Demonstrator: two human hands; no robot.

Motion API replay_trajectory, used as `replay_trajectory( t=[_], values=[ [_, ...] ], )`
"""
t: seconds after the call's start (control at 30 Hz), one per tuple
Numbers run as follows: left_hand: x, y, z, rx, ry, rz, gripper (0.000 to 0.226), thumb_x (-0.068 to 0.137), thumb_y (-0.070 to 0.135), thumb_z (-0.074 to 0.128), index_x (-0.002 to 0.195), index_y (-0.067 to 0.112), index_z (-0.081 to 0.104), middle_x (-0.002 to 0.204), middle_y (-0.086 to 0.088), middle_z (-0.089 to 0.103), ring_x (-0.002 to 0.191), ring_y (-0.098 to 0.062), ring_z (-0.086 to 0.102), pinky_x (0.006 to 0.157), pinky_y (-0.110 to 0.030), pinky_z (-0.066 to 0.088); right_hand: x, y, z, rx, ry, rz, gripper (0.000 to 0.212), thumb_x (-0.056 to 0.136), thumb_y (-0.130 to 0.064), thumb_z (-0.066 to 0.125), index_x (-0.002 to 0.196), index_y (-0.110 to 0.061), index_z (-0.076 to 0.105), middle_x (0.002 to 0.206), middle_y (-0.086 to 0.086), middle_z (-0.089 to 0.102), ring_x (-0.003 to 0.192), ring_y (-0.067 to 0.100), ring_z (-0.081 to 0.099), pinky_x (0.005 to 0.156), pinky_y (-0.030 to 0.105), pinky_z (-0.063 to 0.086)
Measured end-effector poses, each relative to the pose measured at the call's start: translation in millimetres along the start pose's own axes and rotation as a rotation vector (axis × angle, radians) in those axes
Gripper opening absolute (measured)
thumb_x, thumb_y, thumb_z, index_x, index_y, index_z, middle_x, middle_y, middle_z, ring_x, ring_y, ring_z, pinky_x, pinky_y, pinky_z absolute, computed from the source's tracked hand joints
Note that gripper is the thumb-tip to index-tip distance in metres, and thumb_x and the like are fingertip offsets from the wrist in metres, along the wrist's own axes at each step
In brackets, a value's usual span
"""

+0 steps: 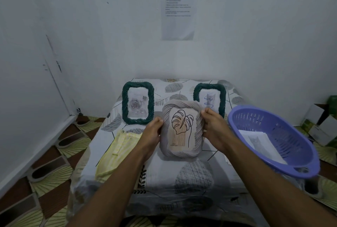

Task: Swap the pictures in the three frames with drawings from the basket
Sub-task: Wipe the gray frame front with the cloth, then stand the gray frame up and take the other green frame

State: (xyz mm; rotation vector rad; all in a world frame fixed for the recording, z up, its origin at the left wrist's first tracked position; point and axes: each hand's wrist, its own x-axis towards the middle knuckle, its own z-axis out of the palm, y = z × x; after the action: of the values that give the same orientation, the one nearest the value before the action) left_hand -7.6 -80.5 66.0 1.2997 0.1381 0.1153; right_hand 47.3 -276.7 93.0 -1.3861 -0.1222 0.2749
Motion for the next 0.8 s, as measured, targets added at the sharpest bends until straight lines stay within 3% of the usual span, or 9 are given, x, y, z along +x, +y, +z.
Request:
replay_trajectory(
  t=[0.1,0.2,0.27,0.33,0.4,0.47,0.53,0.67,0.8],
  values=[
    [7.7,1.4,-3.4,-0.089,-0.018,0.021,0.029,0.101,0.012,0.038,0.078,0.011,0.055,0.082,-0.006,0.065,0.078,-0.015,0.061,0.079,-0.031,0.048,10.3,-3.6,2.4,0.029,-0.062,0.014,0.017,0.101,-0.026,0.041,0.105,-0.014,0.053,0.098,0.010,0.051,0.092,0.027,0.046,0.081,0.044,0.038],
    [13.9,2.4,-6.7,-0.091,-0.035,0.014,0.032,0.101,0.013,0.038,0.073,0.014,0.054,0.082,-0.006,0.063,0.080,-0.016,0.058,0.081,-0.034,0.045,22.3,-1.8,5.1,0.040,-0.053,-0.003,0.029,0.098,-0.029,0.044,0.113,-0.009,0.057,0.104,0.009,0.049,0.099,0.028,0.043,0.085,0.045,0.035],
    [18.6,2.4,-9.8,-0.032,-0.031,-0.002,0.026,0.102,0.017,0.038,0.081,0.013,0.053,0.090,-0.009,0.062,0.087,-0.018,0.058,0.085,-0.036,0.046,29.9,-2.2,6.2,0.032,-0.044,-0.031,0.028,0.098,-0.029,0.045,0.110,-0.011,0.062,0.105,0.010,0.051,0.100,0.028,0.046,0.086,0.045,0.037],
    [22.8,-0.7,-17.5,0.138,-0.014,0.037,0.025,0.103,0.022,0.036,0.089,0.013,0.056,0.098,-0.006,0.064,0.092,-0.017,0.061,0.088,-0.034,0.047,37.5,-6.7,6.7,0.017,-0.038,-0.053,0.025,0.100,-0.028,0.043,0.105,-0.013,0.062,0.102,0.011,0.056,0.096,0.027,0.051,0.086,0.045,0.041],
    [28.4,-10.3,-33.2,0.545,0.001,0.183,0.025,0.103,0.025,0.036,0.096,0.016,0.058,0.102,-0.003,0.066,0.095,-0.017,0.062,0.085,-0.033,0.048,47.7,-14.9,6.9,0.003,-0.028,-0.072,0.022,0.101,-0.027,0.040,0.095,-0.016,0.057,0.093,0.008,0.061,0.087,0.024,0.057,0.081,0.041,0.046],
    [34.3,-25.8,-50.4,1.005,0.024,0.317,0.020,0.100,0.027,0.040,0.101,0.017,0.058,0.099,-0.001,0.064,0.092,-0.019,0.059,0.079,-0.034,0.047,61.6,-23.8,8.1,-0.017,-0.012,-0.096,0.025,0.102,-0.027,0.039,0.082,-0.020,0.051,0.083,0.002,0.058,0.079,0.020,0.053,0.072,0.035,0.042],
    [39.7,-42.9,-64.9,1.238,0.052,0.377,0.022,0.098,0.029,0.044,0.108,0.016,0.059,0.103,-0.001,0.061,0.096,-0.019,0.056,0.084,-0.036,0.046,77.7,-29.8,11.1,-0.039,0.012,-0.117,0.025,0.102,-0.025,0.039,0.080,-0.021,0.050,0.080,0.000,0.057,0.077,0.017,0.051,0.067,0.032,0.038],
    [49.8,-66.1,-80.0,1.381,0.024,0.493,0.024,0.096,0.037,0.044,0.107,0.020,0.057,0.103,0.005,0.057,0.098,-0.015,0.050,0.087,-0.032,0.039,107.3,-34.5,21.5,-0.028,0.069,-0.168,0.018,0.102,-0.018,0.039,0.089,-0.016,0.051,0.083,0.000,0.063,0.074,0.012,0.060,0.061,0.026,0.047],
    [58.0,-70.9,-83.2,1.363,0.068,0.516,0.025,0.095,0.040,0.037,0.097,0.022,0.055,0.096,0.009,0.053,0.093,-0.013,0.049,0.079,-0.028,0.035,135.1,-27.3,28.9,-0.020,0.105,-0.188,0.017,0.101,-0.018,0.042,0.090,-0.015,0.055,0.089,0.006,0.066,0.086,0.023,0.063,0.078,0.039,0.051]
  ],
)
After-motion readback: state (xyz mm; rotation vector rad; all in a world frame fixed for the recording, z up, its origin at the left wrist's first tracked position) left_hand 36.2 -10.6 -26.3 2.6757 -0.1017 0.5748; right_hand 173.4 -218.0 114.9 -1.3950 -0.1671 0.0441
